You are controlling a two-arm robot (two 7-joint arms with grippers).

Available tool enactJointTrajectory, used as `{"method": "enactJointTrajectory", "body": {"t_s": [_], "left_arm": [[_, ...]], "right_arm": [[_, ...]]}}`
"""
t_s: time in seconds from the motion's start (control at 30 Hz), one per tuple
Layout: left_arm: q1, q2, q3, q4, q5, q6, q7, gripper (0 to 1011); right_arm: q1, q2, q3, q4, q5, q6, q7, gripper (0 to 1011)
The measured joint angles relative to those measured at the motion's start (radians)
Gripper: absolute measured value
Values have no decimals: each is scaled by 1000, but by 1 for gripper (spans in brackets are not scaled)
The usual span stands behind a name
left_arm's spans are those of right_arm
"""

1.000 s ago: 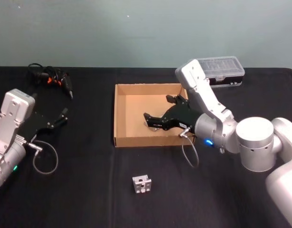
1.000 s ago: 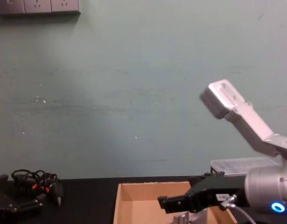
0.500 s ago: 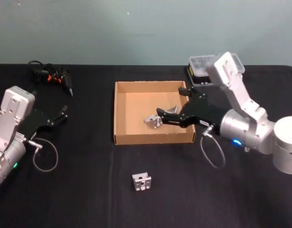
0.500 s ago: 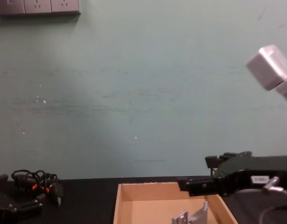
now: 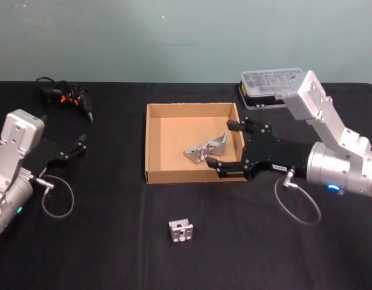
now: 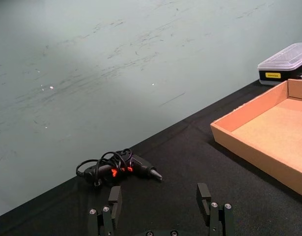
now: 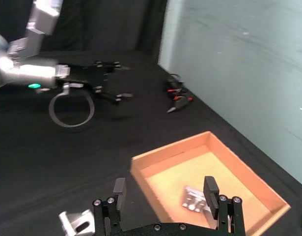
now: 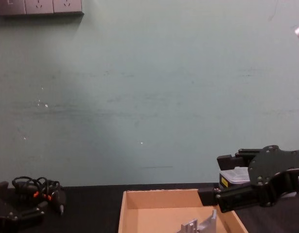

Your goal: Use one hand to pick up the angle iron from the table and place it into the box.

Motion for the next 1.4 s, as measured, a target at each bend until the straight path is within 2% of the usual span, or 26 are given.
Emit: {"method": "enactJointTrajectory", "body": {"t_s": [0.17,0.2,0.27,0.47,0.6,0.7,1.0,1.4], "left_arm": [[0,0,0,0,0,0,0,1000],[0,0,0,0,0,0,0,1000],[0,0,0,0,0,0,0,1000],[0,0,0,0,0,0,0,1000],[0,0,0,0,0,0,0,1000],[0,0,0,0,0,0,0,1000],[0,0,0,0,0,0,0,1000],[0,0,0,0,0,0,0,1000]], "right_arm": [[28,50,-32,-20,14,0,73,1003],[28,50,-32,-20,14,0,73,1003],[48,75,-54,-28,16,0,111,1003],[84,111,-103,-43,16,-2,178,1003],[98,123,-129,-49,10,-5,200,1003],[117,137,-165,-54,-6,-10,228,1003],[146,143,-232,-45,-33,-18,251,1003],[178,112,-309,7,-55,-20,245,1003]]}}
